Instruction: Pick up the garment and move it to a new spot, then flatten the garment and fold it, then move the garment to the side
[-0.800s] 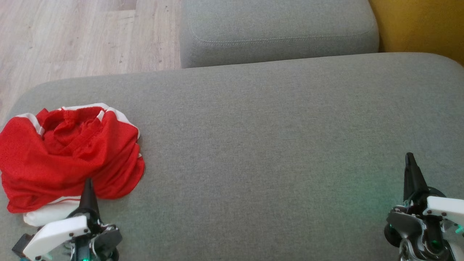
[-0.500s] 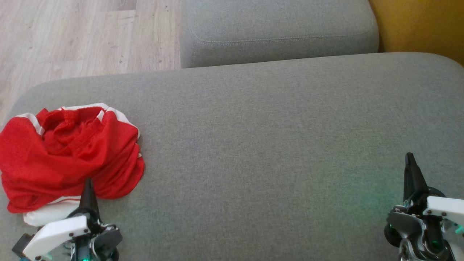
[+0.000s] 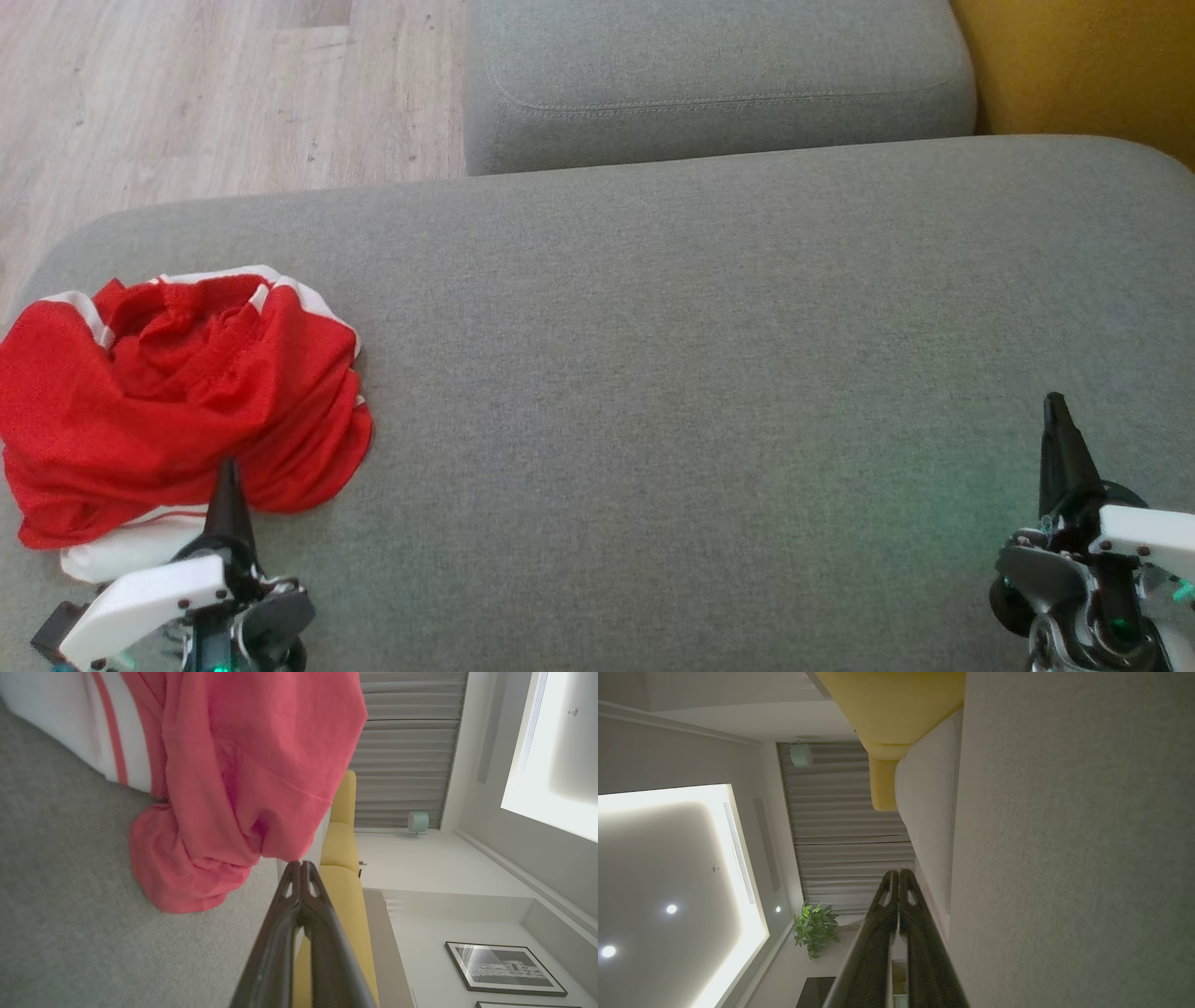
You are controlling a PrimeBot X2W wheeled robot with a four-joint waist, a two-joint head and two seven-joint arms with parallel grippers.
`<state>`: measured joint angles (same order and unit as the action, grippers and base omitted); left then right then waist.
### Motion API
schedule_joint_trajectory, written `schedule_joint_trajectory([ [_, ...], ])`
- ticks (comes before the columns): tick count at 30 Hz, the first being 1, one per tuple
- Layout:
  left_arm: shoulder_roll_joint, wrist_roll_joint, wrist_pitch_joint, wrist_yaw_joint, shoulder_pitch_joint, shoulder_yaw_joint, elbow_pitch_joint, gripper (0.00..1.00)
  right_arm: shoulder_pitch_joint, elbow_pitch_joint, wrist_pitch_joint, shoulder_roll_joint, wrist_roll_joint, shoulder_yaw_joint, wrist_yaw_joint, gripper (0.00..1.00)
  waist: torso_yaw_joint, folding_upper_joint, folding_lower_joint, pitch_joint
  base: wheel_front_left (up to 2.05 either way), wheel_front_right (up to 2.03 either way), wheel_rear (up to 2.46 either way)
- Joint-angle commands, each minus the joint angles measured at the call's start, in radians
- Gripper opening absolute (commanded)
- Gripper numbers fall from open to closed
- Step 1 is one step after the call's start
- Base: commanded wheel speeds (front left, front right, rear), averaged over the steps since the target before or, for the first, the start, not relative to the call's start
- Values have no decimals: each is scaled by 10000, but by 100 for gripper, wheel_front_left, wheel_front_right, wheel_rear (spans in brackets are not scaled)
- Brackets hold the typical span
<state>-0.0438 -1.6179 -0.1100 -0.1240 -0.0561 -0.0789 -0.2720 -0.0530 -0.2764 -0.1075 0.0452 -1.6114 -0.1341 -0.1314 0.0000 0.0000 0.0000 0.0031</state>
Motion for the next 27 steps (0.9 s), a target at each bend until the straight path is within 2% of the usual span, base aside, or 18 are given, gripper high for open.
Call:
schedule_joint_trajectory([
  [1, -64, 90, -30, -67, -518, -346, 271, 0, -549, 317, -55, 51, 25, 206, 7, 0, 0, 0, 0, 0, 0, 0, 0],
  [11, -64, 90, -30, -67, -518, -346, 271, 0, -549, 317, -55, 51, 25, 206, 7, 0, 0, 0, 0, 0, 0, 0, 0],
  [12, 4, -3, 3, 10, 5, 7, -35, 100, 7, -33, 2, -4, -3, 4, 0, 100, 0, 0, 0, 0, 0, 0, 0],
  [15, 42, -2, 6, 9, 349, 73, -637, 100, 379, -659, 4, -59, -3, 30, 0, 100, 0, 0, 0, 1, 0, 0, 0],
  [21, 37, 199, 185, 6, 328, 221, -537, 100, 334, -550, 183, -53, 186, 247, 0, 100, 5, 0, 0, -14, 0, 0, 0],
  [27, 32, 826, 363, 2, 306, 317, -376, 100, 297, -412, 360, -48, 841, 372, 1, 100, 18, 0, 0, -29, 0, 0, 0],
])
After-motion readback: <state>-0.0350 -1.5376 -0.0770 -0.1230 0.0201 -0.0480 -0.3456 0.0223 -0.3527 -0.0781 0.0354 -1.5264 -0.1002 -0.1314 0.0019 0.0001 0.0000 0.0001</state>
